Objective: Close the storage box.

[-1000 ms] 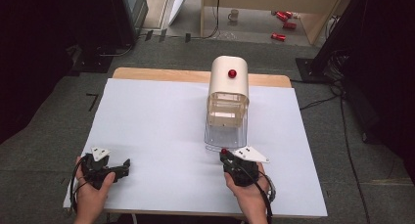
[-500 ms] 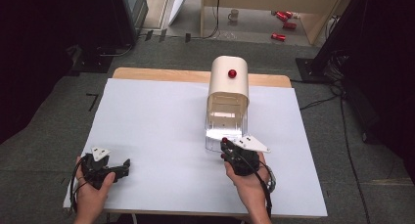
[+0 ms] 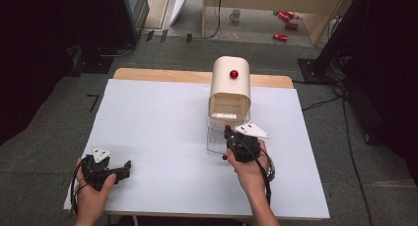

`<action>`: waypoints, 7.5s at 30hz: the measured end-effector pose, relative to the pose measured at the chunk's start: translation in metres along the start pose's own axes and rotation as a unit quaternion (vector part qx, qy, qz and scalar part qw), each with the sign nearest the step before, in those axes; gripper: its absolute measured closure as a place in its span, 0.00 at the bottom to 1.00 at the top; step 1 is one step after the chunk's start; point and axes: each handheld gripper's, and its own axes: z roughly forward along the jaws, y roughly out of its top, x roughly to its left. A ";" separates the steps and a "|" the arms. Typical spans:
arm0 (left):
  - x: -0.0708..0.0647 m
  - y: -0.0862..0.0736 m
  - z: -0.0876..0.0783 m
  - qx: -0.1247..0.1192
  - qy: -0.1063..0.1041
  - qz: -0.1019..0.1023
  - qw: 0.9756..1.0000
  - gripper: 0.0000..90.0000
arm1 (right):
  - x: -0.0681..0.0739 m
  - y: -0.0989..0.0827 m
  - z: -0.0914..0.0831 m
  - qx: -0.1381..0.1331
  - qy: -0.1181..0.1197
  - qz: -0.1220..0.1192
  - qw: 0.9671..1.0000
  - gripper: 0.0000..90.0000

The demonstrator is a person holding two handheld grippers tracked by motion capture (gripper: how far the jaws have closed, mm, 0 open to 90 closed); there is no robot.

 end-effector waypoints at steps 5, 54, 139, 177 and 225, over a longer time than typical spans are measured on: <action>0.000 0.000 0.000 0.000 0.000 0.000 1.000 0.00 | -0.004 0.004 0.009 0.006 0.002 0.004 1.000 0.92; 0.000 0.000 0.000 -0.001 -0.001 -0.001 1.000 0.00 | -0.010 -0.015 0.004 0.036 -0.021 0.016 0.999 0.00; 0.000 0.000 0.000 -0.001 -0.001 -0.001 1.000 0.00 | 0.003 -0.078 -0.004 0.032 -0.027 0.044 0.998 0.97; 0.000 0.000 0.000 -0.001 -0.001 -0.001 1.000 0.00 | 0.011 -0.072 0.010 0.036 -0.025 0.061 0.997 0.84; 0.000 0.000 0.000 -0.001 -0.002 -0.002 1.000 0.00 | -0.015 -0.027 0.061 0.040 -0.040 0.062 0.996 0.84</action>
